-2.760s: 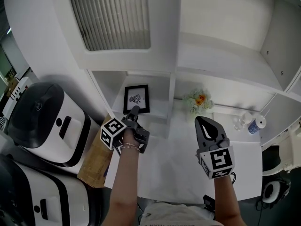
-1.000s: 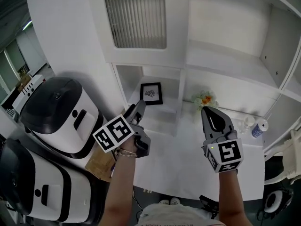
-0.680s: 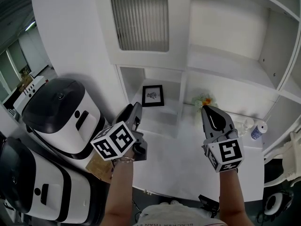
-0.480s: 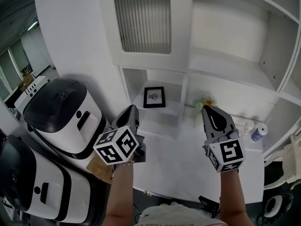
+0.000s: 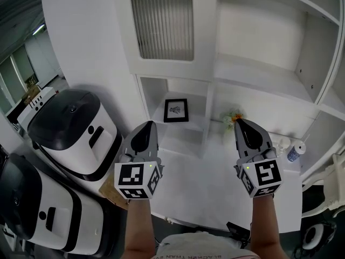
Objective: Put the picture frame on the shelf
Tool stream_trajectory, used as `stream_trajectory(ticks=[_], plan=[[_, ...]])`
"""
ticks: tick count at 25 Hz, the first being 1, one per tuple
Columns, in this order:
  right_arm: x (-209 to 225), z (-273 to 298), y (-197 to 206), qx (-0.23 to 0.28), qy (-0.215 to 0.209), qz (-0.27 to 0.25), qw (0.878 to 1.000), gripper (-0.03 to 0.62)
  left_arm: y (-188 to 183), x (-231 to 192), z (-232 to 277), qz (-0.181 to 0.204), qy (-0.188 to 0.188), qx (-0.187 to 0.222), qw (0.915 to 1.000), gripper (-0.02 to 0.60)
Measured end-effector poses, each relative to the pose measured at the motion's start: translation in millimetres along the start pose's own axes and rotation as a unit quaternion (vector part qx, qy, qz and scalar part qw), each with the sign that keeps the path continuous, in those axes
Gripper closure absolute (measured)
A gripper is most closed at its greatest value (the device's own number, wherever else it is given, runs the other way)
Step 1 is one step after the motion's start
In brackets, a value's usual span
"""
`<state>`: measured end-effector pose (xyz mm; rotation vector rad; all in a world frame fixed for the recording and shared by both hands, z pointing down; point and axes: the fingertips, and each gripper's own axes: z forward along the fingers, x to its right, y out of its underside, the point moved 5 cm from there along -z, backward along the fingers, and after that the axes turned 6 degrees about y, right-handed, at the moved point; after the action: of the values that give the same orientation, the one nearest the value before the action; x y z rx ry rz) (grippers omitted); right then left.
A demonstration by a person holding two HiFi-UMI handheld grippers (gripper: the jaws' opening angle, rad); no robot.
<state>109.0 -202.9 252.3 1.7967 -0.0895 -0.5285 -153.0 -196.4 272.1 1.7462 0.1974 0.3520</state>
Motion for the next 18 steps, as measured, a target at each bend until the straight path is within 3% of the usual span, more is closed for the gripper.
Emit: stream_trajectory(ticks=[7, 18], plan=[[4.8, -7.0, -1.4, 0.006, 0.019, 0.005, 1.000, 0.586, -11.9, 13.3, -4.8, 0.075, 0.022, 0.029, 0.9965, 0.572], [7.3, -13.8, -7.2, 0.008, 0.045, 0.003, 0.999, 0.586, -25.9, 15.8, -9.9, 0.061, 0.029, 0.064, 0.9957, 0.572]])
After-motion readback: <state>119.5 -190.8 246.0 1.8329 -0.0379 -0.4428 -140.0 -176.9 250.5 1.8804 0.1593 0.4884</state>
